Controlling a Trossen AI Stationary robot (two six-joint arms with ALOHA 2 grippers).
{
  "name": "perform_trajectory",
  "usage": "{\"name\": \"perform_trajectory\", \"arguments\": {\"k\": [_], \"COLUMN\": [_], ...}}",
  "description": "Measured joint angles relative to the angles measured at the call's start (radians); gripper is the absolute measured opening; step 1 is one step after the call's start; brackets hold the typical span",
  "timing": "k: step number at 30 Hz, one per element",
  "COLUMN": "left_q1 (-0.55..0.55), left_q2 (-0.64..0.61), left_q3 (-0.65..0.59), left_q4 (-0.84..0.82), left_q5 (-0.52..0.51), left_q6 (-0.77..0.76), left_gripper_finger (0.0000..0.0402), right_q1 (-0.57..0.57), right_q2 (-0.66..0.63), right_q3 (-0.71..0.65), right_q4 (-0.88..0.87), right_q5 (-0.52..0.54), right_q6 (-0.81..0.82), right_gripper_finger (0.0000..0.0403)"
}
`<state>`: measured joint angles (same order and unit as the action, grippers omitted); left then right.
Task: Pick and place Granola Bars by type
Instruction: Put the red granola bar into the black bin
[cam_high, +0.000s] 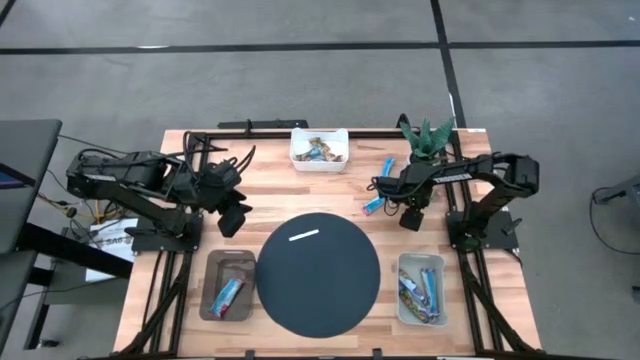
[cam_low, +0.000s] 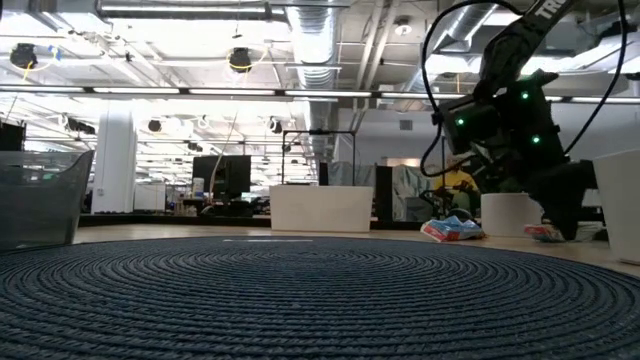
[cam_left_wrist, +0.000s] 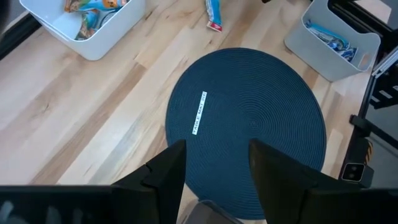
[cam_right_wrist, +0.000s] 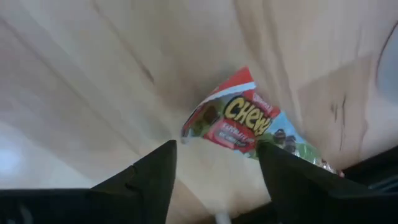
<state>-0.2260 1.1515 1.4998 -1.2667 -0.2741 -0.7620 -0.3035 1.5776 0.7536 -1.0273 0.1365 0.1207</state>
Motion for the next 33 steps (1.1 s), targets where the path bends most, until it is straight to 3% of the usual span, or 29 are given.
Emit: {"name": "perform_trajectory", "arguments": {"k": [5, 15, 19, 27, 33], "left_q1": [0.0, 0.0, 0.0, 0.0, 0.0], "left_q2": [0.0, 0.0, 0.0, 0.0, 0.0], "left_q3": [0.0, 0.0, 0.0, 0.0, 0.0], "left_q4": [0.0, 0.0, 0.0, 0.001, 0.001], "left_q5": [0.0, -0.011, -0.024, -0.027, -0.027], "left_q6": [0.0, 0.0, 0.0, 0.0, 0.015], "left_gripper_finger": [0.0167, 0.0167, 0.0167, 0.0167, 0.0167], "right_q1": [0.0, 0.0, 0.0, 0.0, -0.014], "right_q2": [0.0, 0.0, 0.0, -0.016, -0.007], "right_q3": [0.0, 0.038, 0.102, 0.321, 0.42], "right_q4": [0.038, 0.073, 0.074, 0.087, 0.088], "right_q5": [0.006, -0.018, -0.033, -0.183, -0.195], "right_q6": [0.001, 0.01, 0.022, 0.062, 0.039], "right_gripper_finger": [0.017, 0.0012, 0.0012, 0.0001, 0.0]}}
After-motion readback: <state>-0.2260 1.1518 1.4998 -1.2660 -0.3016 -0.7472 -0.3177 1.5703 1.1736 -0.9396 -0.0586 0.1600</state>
